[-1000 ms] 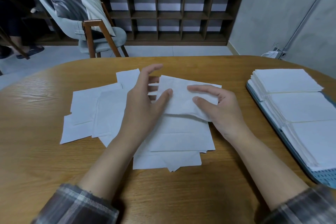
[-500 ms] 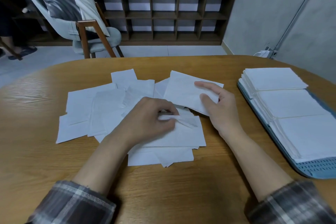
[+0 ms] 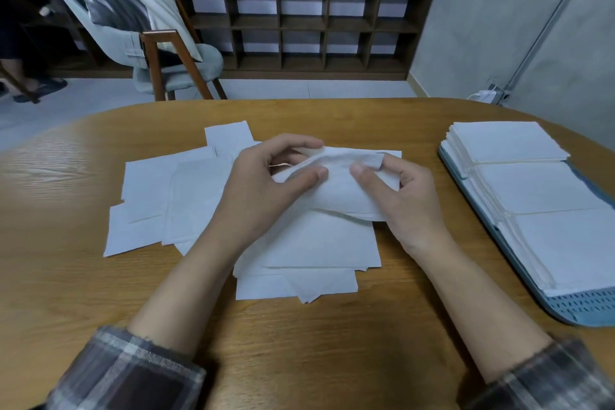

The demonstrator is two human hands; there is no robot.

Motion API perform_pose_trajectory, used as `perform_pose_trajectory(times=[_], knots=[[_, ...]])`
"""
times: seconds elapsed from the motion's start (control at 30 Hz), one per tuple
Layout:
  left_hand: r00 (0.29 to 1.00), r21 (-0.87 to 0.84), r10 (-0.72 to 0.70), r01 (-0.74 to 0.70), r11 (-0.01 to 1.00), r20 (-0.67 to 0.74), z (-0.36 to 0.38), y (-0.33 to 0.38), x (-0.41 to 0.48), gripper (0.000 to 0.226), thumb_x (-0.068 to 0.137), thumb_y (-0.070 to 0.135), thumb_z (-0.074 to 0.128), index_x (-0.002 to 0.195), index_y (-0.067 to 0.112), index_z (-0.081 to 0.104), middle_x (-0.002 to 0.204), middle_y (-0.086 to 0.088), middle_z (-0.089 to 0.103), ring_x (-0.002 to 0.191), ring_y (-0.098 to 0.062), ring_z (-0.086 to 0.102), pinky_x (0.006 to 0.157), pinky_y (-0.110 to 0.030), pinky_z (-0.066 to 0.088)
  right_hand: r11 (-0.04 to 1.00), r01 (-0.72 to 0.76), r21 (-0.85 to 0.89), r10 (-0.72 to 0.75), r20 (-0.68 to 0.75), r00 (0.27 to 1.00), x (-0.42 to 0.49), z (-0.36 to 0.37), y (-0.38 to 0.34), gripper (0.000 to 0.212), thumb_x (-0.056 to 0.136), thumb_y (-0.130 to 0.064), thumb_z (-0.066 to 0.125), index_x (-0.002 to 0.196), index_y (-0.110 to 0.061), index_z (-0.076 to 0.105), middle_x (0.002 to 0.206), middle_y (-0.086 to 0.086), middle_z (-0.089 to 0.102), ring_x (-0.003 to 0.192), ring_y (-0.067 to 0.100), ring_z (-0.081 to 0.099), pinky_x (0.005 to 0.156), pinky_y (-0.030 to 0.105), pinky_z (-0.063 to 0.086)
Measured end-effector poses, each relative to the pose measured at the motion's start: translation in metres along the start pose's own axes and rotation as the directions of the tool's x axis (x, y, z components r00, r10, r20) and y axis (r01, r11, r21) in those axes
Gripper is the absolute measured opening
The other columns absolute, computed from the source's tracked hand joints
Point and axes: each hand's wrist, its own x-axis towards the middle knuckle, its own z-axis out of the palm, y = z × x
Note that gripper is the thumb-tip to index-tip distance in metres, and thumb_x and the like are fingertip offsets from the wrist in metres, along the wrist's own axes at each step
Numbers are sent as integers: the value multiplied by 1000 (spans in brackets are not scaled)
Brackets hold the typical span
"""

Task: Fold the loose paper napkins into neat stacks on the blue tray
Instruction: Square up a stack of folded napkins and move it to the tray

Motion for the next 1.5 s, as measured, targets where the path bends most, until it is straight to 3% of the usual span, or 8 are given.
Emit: perform_pose_trajectory(times=[0.13, 0.27, 0.5, 0.67, 0.9, 1.0, 1.17, 1.5], knots=[[994, -60, -56, 50, 997, -94, -2, 1, 1, 33, 92, 15, 80, 123, 21, 73, 83, 27, 72, 77, 5, 67, 63, -8, 48, 993, -56, 106, 58, -15, 998, 4, -4, -3, 18, 98, -27, 73, 113, -17, 79, 113, 4, 79, 108, 25, 74, 95, 47, 58], [994, -113, -78, 69, 991, -73, 1, 3, -1, 38, 91, 14, 82, 126, 19, 71, 77, 16, 76, 68, -1, 70, 59, -10, 48, 981, -84, 174, 76, 53, 996, 2, 1, -5, 29, 94, -24, 75, 122, -25, 71, 117, -5, 77, 111, 16, 73, 90, 36, 58], [994, -82, -101, 98, 992, -32, 5, -3, 1, 38, 88, 26, 87, 120, 36, 72, 93, -32, 69, 82, -54, 61, 69, -59, 55, 988, -66, 136, 61, 42, 997, 4, 1, -3, 50, 95, -23, 77, 137, -45, 60, 133, -1, 66, 120, 22, 67, 97, 49, 59], [992, -30, -105, 104, 994, -62, 5, -2, 1, 36, 88, 27, 87, 120, 34, 73, 70, -24, 47, 62, -31, 36, 54, -28, 32, 996, -50, 72, 48, 33, 998, 4, 1, -3, 56, 95, -22, 77, 140, -48, 56, 141, -7, 61, 123, 20, 64, 99, 52, 59], [993, 13, -85, 86, 996, -86, 9, -2, 0, 33, 88, 31, 86, 118, 35, 73, 73, -12, 51, 66, -22, 42, 57, -28, 39, 998, 12, -65, -11, 27, 1000, 5, 1, 0, 62, 97, -22, 75, 149, -43, 47, 150, -31, 47, 145, -1, 41, 122, 48, 38], [985, 3, -102, 103, 995, -142, 12, -5, -1, 31, 92, 33, 82, 122, 32, 72, 87, 29, 62, 86, 1, 58, 70, -13, 45, 1000, 10, -20, -10, 11, 1000, 8, 0, 3, 67, 94, -26, 78, 149, -48, 45, 152, -31, 45, 149, 8, 40, 121, 54, 39], [981, -46, -145, 140, 989, -127, 14, 2, -2, 44, 97, 38, 76, 137, 28, 61, 122, 25, 59, 106, 27, 50, 82, -1, 42, 991, 1, 132, -4, 23, 1000, 10, -3, 7, 73, 90, -25, 83, 148, -49, 46, 160, -12, 42, 147, 31, 46, 113, 62, 45], [993, -16, -96, 95, 995, -65, 9, -2, -2, 50, 96, 21, 78, 141, 30, 57, 133, 9, 66, 97, -5, 69, 75, -25, 57, 997, 39, 70, -42, 32, 999, 12, -6, 11, 66, 93, -19, 78, 146, -45, 48, 155, -20, 46, 148, 24, 45, 115, 60, 43]])
